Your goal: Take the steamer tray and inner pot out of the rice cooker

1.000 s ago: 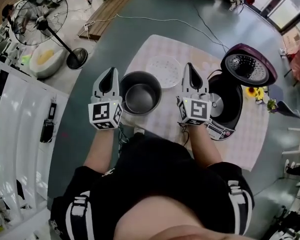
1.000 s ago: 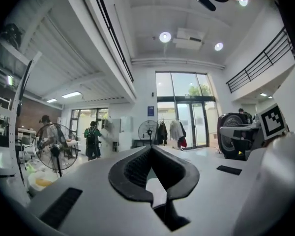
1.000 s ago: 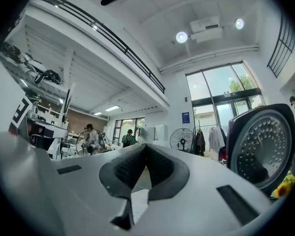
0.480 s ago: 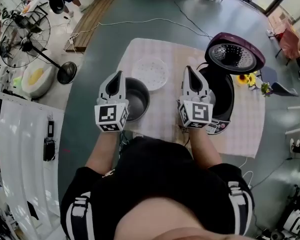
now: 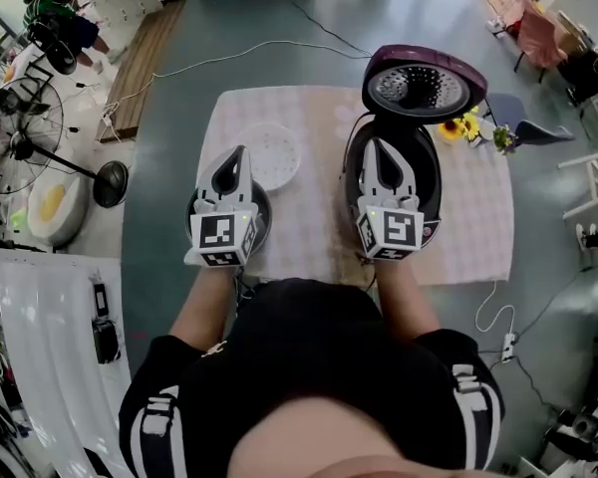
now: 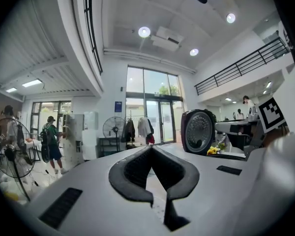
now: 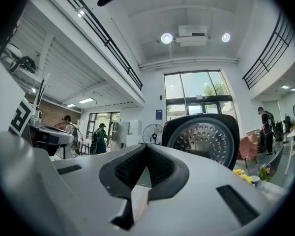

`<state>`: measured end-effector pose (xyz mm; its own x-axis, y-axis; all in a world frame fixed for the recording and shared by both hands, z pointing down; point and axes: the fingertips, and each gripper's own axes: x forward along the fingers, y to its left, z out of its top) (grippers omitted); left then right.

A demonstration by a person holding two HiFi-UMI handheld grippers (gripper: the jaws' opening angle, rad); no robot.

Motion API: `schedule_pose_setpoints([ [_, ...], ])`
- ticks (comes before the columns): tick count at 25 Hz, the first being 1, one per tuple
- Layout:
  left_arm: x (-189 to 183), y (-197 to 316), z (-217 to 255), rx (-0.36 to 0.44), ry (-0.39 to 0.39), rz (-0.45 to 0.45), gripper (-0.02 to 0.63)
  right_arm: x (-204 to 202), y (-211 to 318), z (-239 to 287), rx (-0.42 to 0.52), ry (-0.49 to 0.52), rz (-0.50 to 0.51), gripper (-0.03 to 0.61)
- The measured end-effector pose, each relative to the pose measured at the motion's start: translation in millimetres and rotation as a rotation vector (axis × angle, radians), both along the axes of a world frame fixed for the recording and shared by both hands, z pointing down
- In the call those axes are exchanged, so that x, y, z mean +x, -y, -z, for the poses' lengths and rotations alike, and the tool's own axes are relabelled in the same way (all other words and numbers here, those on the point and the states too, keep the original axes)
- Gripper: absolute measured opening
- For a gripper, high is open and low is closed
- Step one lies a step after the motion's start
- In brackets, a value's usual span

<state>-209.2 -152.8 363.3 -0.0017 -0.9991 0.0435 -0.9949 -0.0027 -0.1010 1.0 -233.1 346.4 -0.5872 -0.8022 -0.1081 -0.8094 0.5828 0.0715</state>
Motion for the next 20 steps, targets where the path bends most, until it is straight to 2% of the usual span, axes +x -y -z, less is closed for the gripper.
schedule_pose_setpoints([
  [9, 23.5, 11.2, -3.3, -0.02, -0.008, -0.047, 0.003, 21.0, -3.2, -8.6, -0.026, -0.014, -0.024, -0.003],
  [20, 21.4, 11.2, -10.2, -0.032, -0.017, -0.042, 0.003, 22.7, -1.4, -15.7, -0.038, -0.013, -0.031, -0.003],
])
